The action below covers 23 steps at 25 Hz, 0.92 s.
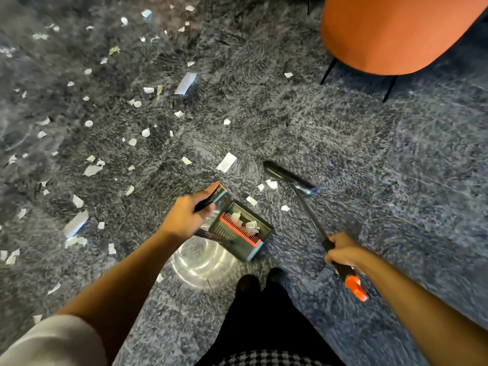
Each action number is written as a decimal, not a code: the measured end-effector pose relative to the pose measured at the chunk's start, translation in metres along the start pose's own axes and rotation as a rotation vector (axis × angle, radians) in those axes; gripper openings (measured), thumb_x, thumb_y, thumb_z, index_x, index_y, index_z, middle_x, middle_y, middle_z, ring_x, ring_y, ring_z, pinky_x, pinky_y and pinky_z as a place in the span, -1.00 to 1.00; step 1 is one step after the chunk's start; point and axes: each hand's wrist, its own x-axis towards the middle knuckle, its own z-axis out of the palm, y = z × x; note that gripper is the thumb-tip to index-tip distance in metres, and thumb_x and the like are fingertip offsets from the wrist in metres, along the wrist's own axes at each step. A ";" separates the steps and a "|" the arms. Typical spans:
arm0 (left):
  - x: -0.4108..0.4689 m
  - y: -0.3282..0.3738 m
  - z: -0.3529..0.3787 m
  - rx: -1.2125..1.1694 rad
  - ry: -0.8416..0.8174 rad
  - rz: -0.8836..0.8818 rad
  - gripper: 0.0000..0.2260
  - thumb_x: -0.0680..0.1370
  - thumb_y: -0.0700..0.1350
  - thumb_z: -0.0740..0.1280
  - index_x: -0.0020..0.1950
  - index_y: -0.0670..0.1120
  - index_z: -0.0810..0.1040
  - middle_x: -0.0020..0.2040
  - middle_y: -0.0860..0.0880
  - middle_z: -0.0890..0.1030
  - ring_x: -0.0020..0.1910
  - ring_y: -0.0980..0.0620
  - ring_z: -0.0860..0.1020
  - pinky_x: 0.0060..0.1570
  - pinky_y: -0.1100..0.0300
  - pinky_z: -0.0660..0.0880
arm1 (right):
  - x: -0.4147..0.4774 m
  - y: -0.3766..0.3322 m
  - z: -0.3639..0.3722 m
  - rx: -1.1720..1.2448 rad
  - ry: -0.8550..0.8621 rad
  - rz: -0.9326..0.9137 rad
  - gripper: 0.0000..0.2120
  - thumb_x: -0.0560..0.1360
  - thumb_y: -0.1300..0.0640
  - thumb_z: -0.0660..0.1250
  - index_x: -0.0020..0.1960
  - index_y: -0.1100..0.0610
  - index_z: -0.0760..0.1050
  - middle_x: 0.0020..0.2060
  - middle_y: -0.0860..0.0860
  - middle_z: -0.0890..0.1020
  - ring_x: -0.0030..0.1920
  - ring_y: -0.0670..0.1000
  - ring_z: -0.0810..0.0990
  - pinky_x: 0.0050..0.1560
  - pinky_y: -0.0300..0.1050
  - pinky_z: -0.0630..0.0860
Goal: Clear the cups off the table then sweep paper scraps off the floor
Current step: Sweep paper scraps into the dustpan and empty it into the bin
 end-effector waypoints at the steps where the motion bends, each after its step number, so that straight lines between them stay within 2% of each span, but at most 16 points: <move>1: 0.001 -0.001 0.000 -0.009 0.002 -0.002 -0.56 0.56 -0.26 0.31 0.39 0.06 0.41 0.12 0.15 0.56 0.02 0.43 0.48 0.02 0.56 0.34 | -0.011 0.001 0.007 -0.020 -0.030 -0.012 -0.67 0.39 0.45 0.30 0.15 0.39 0.47 -0.37 0.10 0.43 -0.38 0.02 0.41 -0.41 -0.16 0.36; 3: 0.002 -0.003 0.000 -0.039 -0.003 -0.017 -0.56 0.55 -0.25 0.32 0.38 0.09 0.43 0.13 0.13 0.57 0.04 0.38 0.50 0.10 0.46 0.38 | -0.032 0.002 0.022 -0.046 -0.082 -0.036 -0.68 0.40 0.46 0.29 0.15 0.41 0.47 -0.39 0.09 0.43 -0.43 0.00 0.40 -0.46 -0.21 0.35; 5: 0.004 -0.006 0.000 -0.035 -0.007 -0.025 -0.57 0.55 -0.23 0.32 0.39 0.07 0.43 0.16 0.07 0.58 0.09 0.21 0.51 0.14 0.30 0.41 | -0.051 0.004 0.032 -0.035 -0.153 -0.045 -0.72 0.40 0.47 0.27 0.11 0.40 0.48 -0.39 0.10 0.41 -0.47 0.00 0.39 -0.50 -0.23 0.34; 8: 0.004 -0.006 -0.001 -0.045 -0.019 -0.019 -0.57 0.56 -0.21 0.32 0.39 0.10 0.42 0.20 0.08 0.57 0.10 0.24 0.51 0.13 0.35 0.38 | -0.071 0.012 0.036 0.043 -0.244 -0.055 -0.68 0.43 0.47 0.25 0.15 0.28 0.45 -0.32 0.04 0.45 -0.57 -0.02 0.44 -0.52 -0.24 0.38; 9: 0.003 -0.006 -0.001 -0.049 -0.025 -0.014 -0.57 0.56 -0.21 0.32 0.39 0.11 0.42 0.20 0.09 0.57 0.05 0.32 0.51 0.08 0.42 0.38 | -0.076 0.017 0.033 0.076 -0.260 -0.067 -0.63 0.43 0.47 0.25 0.18 0.22 0.44 -0.32 0.02 0.48 -0.59 -0.04 0.46 -0.53 -0.23 0.39; 11: 0.001 -0.006 -0.001 -0.037 -0.031 -0.001 -0.56 0.57 -0.20 0.31 0.40 0.13 0.40 0.13 0.09 0.60 -0.19 0.45 0.48 -0.13 0.51 0.38 | -0.082 0.030 0.022 0.160 -0.269 -0.092 -0.53 0.40 0.48 0.27 0.23 0.11 0.45 -0.44 0.08 0.53 -0.60 -0.02 0.47 -0.55 -0.22 0.40; 13: -0.001 -0.005 -0.001 -0.026 -0.028 0.001 -0.56 0.57 -0.18 0.30 0.40 0.16 0.39 0.04 0.10 0.61 -0.32 0.40 0.45 -0.24 0.45 0.38 | -0.088 0.046 0.009 0.235 -0.275 -0.100 -0.39 0.32 0.42 0.33 0.30 0.00 0.40 -0.51 0.14 0.52 -0.60 0.02 0.46 -0.57 -0.22 0.40; 14: -0.002 -0.004 -0.001 -0.026 -0.031 -0.003 -0.56 0.58 -0.17 0.30 0.40 0.17 0.38 0.04 0.10 0.61 -0.30 0.38 0.45 -0.21 0.40 0.39 | -0.092 0.054 0.005 0.275 -0.276 -0.097 -0.34 0.26 0.37 0.35 0.31 -0.01 0.39 -0.50 0.16 0.52 -0.59 0.04 0.46 -0.58 -0.22 0.40; 16: -0.004 -0.002 -0.001 -0.033 -0.038 -0.007 -0.56 0.58 -0.17 0.30 0.41 0.16 0.37 0.12 0.08 0.60 -0.13 0.30 0.49 -0.07 0.30 0.43 | -0.097 0.066 -0.002 0.363 -0.266 -0.083 -0.30 0.17 0.33 0.35 0.29 -0.01 0.40 -0.46 0.19 0.55 -0.60 0.06 0.47 -0.60 -0.22 0.39; 18: -0.006 -0.001 0.000 -0.029 -0.040 -0.001 -0.56 0.58 -0.18 0.30 0.42 0.12 0.37 0.17 0.03 0.59 0.00 0.17 0.52 0.06 0.17 0.46 | -0.098 0.071 -0.003 0.443 -0.237 -0.084 -0.39 0.23 0.39 0.35 0.22 0.00 0.44 -0.44 0.18 0.57 -0.59 0.06 0.48 -0.61 -0.23 0.39; 20: -0.007 -0.001 0.000 -0.008 -0.037 0.003 -0.56 0.58 -0.17 0.30 0.43 0.11 0.37 0.17 -0.01 0.60 0.01 0.09 0.54 0.09 0.11 0.48 | -0.095 0.067 0.006 0.469 -0.209 -0.098 -0.48 0.33 0.46 0.31 0.18 0.02 0.49 -0.46 0.17 0.56 -0.58 0.04 0.49 -0.59 -0.24 0.40; 23: -0.009 0.002 0.002 0.035 -0.033 0.027 -0.55 0.55 -0.19 0.33 0.42 0.07 0.38 0.16 -0.02 0.60 0.05 0.03 0.58 0.03 0.18 0.48 | -0.092 0.053 0.027 0.471 -0.143 -0.068 -0.65 0.36 0.44 0.30 0.07 0.15 0.54 -0.54 0.10 0.53 -0.60 -0.01 0.48 -0.60 -0.27 0.37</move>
